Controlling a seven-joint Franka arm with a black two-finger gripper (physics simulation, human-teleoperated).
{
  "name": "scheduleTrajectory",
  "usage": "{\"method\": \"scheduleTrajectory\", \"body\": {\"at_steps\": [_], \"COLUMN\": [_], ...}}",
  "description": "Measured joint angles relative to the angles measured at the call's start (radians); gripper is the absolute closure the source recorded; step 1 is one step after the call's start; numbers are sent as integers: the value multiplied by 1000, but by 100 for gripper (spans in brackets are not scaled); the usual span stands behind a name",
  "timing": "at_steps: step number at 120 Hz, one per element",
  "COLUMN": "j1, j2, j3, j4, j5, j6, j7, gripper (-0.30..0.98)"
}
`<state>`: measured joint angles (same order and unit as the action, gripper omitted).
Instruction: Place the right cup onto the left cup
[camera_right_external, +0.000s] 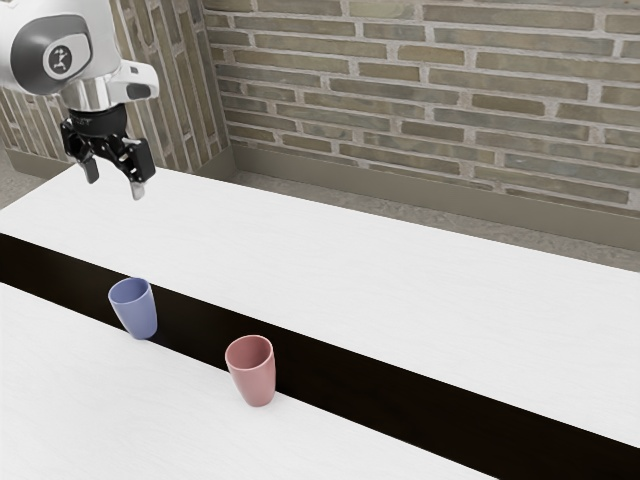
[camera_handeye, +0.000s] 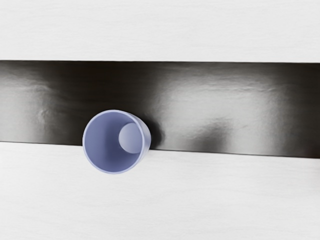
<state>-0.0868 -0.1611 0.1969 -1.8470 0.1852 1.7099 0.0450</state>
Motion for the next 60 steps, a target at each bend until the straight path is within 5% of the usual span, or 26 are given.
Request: {"method": "scheduleTrajectory", "body": {"at_steps": [60], "j1": [-7], "j2": [123], "j3": [-74], "j4": [-53], "j5": [-59], "j6": [20], "j7": [-13], "gripper": [0]}}
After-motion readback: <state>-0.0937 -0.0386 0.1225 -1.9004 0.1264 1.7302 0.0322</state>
